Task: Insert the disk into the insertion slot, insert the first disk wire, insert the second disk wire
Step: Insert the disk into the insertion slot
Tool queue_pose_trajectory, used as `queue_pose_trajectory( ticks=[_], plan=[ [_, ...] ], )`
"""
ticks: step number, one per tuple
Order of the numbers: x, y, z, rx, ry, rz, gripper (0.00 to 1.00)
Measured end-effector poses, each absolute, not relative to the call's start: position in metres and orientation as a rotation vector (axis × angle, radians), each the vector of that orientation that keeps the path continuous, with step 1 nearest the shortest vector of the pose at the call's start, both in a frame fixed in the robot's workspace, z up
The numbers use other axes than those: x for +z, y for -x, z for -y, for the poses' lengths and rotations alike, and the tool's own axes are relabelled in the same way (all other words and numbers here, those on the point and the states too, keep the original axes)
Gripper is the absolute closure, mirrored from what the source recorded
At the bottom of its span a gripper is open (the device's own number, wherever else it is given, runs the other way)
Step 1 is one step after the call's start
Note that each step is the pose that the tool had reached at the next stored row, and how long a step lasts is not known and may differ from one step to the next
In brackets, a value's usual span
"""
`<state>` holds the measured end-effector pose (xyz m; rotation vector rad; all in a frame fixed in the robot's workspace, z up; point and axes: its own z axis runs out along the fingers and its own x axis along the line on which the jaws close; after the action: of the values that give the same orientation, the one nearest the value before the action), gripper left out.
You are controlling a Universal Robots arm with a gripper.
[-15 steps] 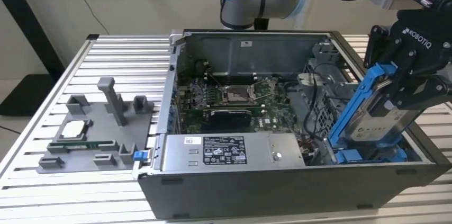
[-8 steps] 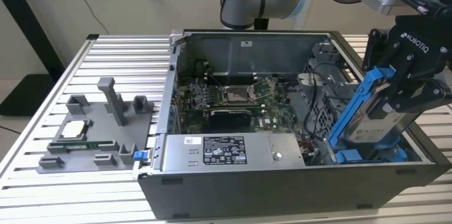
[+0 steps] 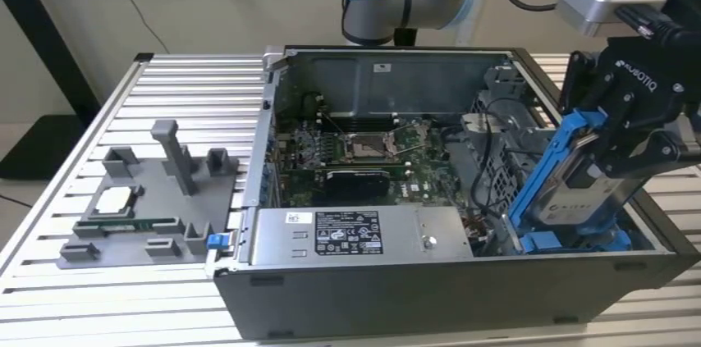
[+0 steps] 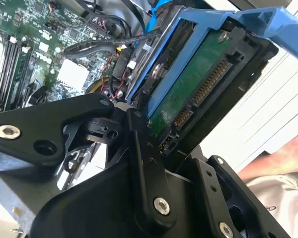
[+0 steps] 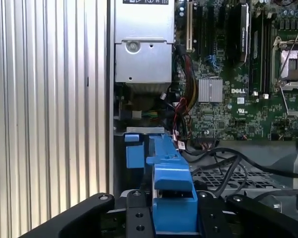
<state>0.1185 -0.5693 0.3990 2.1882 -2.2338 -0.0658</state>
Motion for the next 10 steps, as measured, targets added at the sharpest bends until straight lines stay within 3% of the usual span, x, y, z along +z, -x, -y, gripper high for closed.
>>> queue_pose_trajectory(
  ticks=[10],
  plan=[
    [0.383, -0.12, 0.569, -0.075, -2.192, 2.238, 1.0]
  ],
)
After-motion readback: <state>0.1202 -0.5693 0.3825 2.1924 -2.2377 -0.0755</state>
